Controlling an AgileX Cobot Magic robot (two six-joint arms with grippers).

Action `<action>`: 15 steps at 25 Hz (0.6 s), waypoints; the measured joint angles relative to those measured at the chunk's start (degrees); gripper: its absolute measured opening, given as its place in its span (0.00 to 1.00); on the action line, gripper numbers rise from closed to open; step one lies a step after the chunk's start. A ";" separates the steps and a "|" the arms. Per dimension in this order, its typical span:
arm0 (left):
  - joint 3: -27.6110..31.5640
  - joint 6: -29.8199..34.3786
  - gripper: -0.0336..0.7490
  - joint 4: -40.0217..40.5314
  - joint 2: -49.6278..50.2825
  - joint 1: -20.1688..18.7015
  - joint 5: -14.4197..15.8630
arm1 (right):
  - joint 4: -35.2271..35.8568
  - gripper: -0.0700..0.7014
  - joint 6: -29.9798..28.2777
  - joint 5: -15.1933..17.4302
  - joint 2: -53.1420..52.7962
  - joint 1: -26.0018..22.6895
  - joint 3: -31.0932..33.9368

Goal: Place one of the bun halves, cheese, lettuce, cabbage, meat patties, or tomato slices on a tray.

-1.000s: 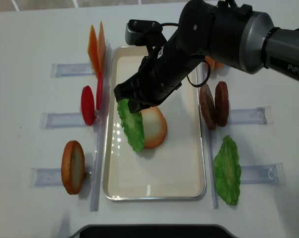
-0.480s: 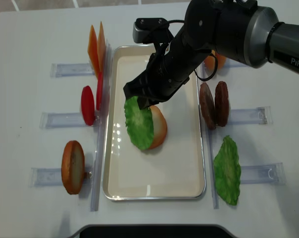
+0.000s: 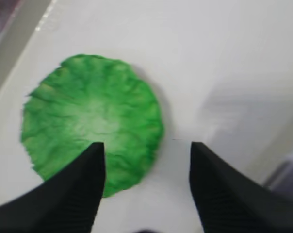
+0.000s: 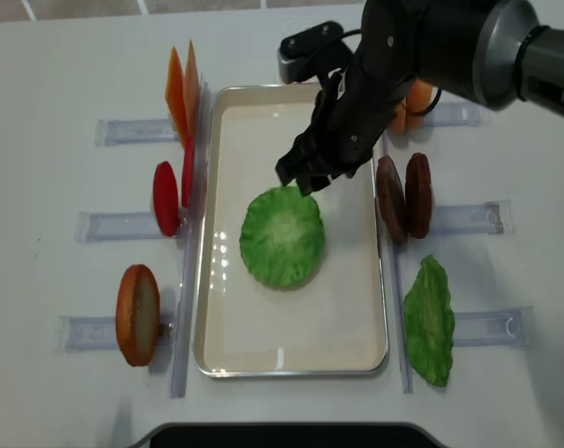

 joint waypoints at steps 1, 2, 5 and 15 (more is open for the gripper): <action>0.00 0.00 0.04 0.00 0.00 0.00 0.00 | -3.06 0.60 2.00 1.96 -0.64 -0.53 -1.22; 0.00 0.00 0.04 0.00 0.00 0.00 0.00 | -6.78 0.61 3.85 3.87 -1.29 -0.84 -2.89; 0.00 0.00 0.04 0.00 0.00 0.00 0.00 | -15.77 0.63 12.00 11.70 -3.23 0.01 -8.59; 0.00 0.00 0.04 0.00 0.00 0.00 0.00 | -20.95 0.63 14.47 19.47 -3.44 -15.17 -12.26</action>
